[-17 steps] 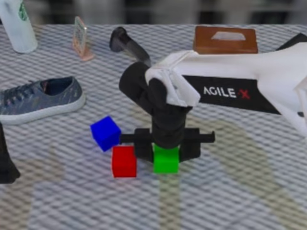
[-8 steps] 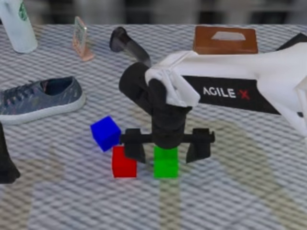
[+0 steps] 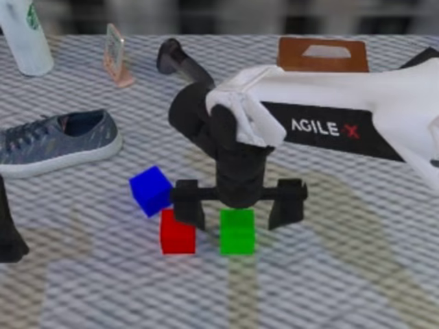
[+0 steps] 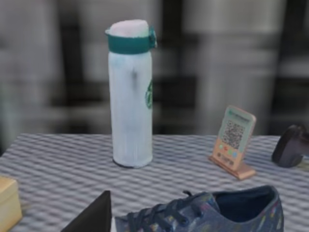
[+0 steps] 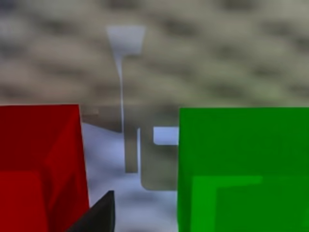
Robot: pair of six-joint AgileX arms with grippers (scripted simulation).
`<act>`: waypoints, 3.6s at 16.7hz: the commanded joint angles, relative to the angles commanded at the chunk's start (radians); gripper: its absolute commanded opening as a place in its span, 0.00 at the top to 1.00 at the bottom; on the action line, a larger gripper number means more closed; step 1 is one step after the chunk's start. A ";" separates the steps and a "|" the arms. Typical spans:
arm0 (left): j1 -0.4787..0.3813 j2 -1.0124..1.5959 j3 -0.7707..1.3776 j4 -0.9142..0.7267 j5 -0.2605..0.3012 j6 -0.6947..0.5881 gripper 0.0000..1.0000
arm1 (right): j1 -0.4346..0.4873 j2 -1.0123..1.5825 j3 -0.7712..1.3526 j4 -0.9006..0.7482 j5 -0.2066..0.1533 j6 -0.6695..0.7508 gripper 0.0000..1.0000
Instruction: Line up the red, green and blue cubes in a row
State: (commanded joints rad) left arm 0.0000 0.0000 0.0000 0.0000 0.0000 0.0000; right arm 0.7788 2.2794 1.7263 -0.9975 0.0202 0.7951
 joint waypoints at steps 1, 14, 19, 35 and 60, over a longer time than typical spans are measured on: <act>0.000 0.000 0.000 0.000 0.000 0.000 0.00 | 0.003 -0.008 0.020 -0.030 0.000 -0.001 0.00; -0.014 0.051 0.050 -0.027 0.002 0.014 0.00 | -0.023 -0.120 0.080 -0.157 0.007 -0.021 0.00; -0.075 0.314 0.278 -0.172 0.005 0.084 0.00 | -0.135 -0.406 -0.154 -0.008 0.033 -0.126 0.00; -0.362 1.810 1.379 -0.969 -0.001 0.458 0.00 | -0.651 -1.911 -1.424 0.789 0.018 -0.676 0.00; -0.421 2.240 1.504 -0.835 0.003 0.536 0.00 | -0.769 -2.279 -1.726 0.998 -0.020 -0.795 0.00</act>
State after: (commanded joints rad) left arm -0.4215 2.2398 1.5044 -0.8353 0.0035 0.5361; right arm 0.0100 0.0000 0.0000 0.0000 0.0000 0.0000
